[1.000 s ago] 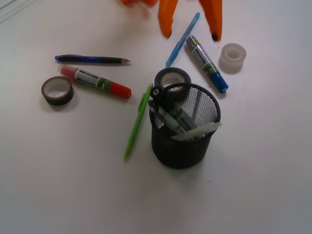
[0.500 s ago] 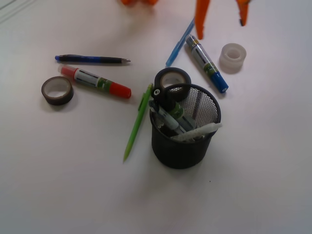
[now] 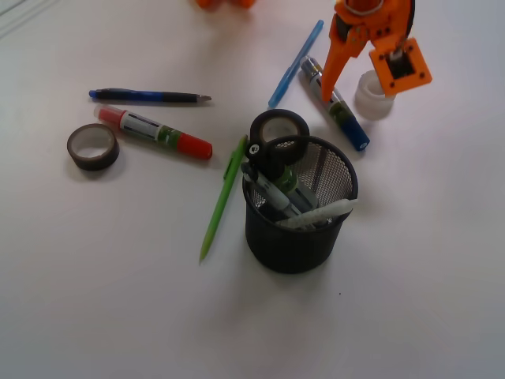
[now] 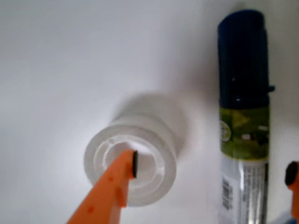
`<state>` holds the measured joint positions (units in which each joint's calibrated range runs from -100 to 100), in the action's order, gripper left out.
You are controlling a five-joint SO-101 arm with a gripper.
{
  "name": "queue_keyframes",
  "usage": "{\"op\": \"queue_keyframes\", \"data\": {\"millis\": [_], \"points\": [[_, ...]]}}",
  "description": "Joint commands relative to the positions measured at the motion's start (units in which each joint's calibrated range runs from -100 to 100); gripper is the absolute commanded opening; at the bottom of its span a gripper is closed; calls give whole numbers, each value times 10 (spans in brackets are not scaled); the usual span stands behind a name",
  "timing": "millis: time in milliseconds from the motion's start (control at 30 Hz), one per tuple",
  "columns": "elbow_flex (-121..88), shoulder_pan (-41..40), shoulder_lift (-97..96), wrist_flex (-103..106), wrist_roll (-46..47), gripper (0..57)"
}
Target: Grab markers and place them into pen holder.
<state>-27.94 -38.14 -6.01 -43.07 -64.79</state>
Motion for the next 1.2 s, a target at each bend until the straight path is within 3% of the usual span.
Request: {"op": "queue_keyframes", "data": {"millis": [0, 267, 533, 933, 1167], "points": [[10, 27, -10, 6, 38, 348], [41, 24, -12, -6, 40, 348], [173, 18, -20, -149, 40, 347], [261, 47, -104, -138, 75, 346], [387, 42, -212, -144, 89, 260]]}}
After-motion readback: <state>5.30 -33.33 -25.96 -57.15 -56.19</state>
